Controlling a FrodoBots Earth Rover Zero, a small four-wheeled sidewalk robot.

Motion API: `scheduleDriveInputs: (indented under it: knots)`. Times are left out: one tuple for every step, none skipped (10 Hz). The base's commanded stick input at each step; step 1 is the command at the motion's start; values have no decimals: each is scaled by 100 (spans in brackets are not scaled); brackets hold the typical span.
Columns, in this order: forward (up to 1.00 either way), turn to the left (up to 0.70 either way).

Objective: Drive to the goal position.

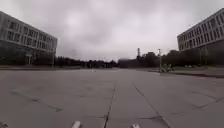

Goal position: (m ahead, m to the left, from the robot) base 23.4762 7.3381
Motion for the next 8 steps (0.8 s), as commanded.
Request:
scheduleDriveInputs:
  knots:
    - [70, 0]
    - [70, 0]
    - [70, 0]
    - [70, 0]
    - [70, 0]
    - [70, 0]
    - [70, 0]
    - [70, 0]
